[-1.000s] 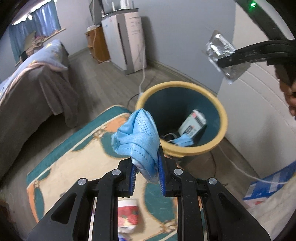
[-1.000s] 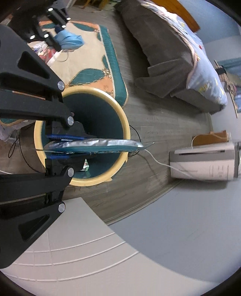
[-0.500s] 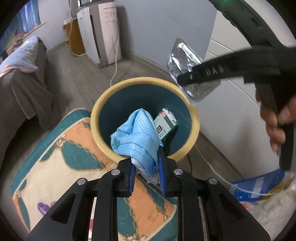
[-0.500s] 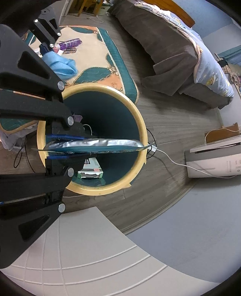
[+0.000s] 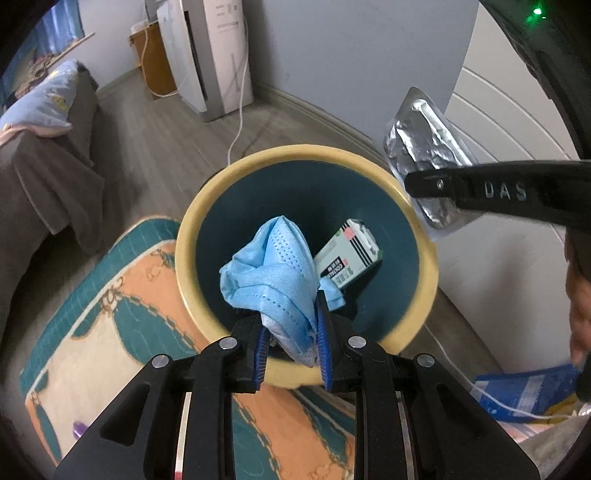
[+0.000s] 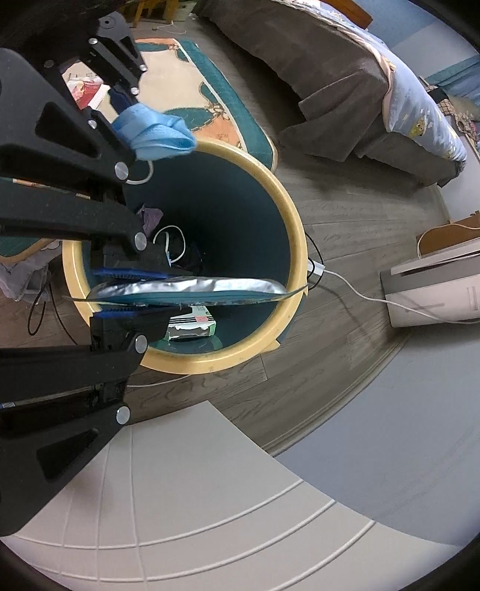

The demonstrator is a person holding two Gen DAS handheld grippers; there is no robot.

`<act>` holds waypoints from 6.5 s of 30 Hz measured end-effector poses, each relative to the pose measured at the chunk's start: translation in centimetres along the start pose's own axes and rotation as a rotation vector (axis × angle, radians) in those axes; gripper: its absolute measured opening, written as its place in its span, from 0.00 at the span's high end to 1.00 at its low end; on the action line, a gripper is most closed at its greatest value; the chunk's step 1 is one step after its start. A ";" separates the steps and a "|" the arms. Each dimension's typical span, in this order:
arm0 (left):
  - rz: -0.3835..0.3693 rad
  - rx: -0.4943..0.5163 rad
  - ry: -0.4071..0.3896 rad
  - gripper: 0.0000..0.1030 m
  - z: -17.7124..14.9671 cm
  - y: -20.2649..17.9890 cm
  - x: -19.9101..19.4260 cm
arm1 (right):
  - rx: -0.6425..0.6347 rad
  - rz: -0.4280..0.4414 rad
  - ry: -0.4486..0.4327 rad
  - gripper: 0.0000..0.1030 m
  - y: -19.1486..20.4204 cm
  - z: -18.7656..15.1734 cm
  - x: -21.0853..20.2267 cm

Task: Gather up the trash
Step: 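Drop the silver blister pack into the bin with the right tool while the left tool drops the blue mask, then move both open tools from the bin back over the trash pile, then grasp the white tissue with the left tool while the right tool grasps the red-and-white paper cup, then drop the red-and-white paper cup into the bin with the right tool while the left tool drops the tissue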

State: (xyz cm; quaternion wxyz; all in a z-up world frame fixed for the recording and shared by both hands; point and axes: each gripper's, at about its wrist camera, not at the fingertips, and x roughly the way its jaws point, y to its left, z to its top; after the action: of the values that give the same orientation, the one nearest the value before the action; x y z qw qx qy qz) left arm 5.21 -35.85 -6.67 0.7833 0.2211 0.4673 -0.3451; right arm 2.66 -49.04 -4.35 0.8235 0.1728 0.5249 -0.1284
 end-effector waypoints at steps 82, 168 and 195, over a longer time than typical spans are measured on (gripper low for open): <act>0.419 -0.464 -0.146 0.05 -24.9 23.5 -18.5 | -0.315 0.089 -0.097 0.06 25.6 -9.7 -4.4; 0.177 -0.338 -0.134 0.87 -20.6 19.0 -12.3 | -0.425 0.281 -0.006 0.90 25.0 -7.7 -4.5; 0.095 -0.198 -0.120 0.87 -13.8 11.1 -8.4 | -0.108 0.327 -0.131 0.90 10.8 -0.4 -5.9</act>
State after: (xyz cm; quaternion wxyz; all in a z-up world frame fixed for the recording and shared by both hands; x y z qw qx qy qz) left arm 2.81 -16.41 -5.44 0.8435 0.1435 0.4402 -0.2723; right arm 4.13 -38.88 2.53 0.8740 0.2026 0.4410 0.0248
